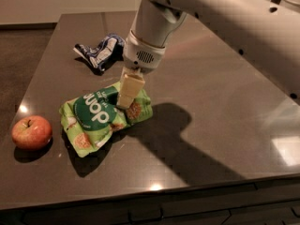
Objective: Move green rice chip bag near apple
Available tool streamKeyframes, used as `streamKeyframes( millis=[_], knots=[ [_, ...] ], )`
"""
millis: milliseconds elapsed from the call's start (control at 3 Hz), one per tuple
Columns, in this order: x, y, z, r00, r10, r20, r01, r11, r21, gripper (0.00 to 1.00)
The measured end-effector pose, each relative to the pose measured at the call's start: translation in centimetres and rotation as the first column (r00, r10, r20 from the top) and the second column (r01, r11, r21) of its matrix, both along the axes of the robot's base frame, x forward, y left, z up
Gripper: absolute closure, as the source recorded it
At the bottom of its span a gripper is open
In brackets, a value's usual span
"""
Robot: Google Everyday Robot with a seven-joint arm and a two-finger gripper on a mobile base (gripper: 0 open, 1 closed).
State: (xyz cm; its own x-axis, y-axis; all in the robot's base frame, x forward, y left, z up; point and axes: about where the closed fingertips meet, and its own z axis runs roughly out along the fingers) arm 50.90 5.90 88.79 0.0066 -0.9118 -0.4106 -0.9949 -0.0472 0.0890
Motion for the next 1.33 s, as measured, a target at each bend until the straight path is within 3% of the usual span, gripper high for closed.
streamKeyframes(
  millis=[667,1000,1333],
  knots=[
    [0.01,0.33,0.04,1.0,0.001,0.006,-0.001,1.0,0.004,0.13],
    [0.01,0.47,0.06,1.0,0.001,0.009,-0.002,1.0,0.006,0.0],
    [0.01,0.47,0.06,1.0,0.002,0.009,-0.002,1.0,0.006,0.0]
  ],
)
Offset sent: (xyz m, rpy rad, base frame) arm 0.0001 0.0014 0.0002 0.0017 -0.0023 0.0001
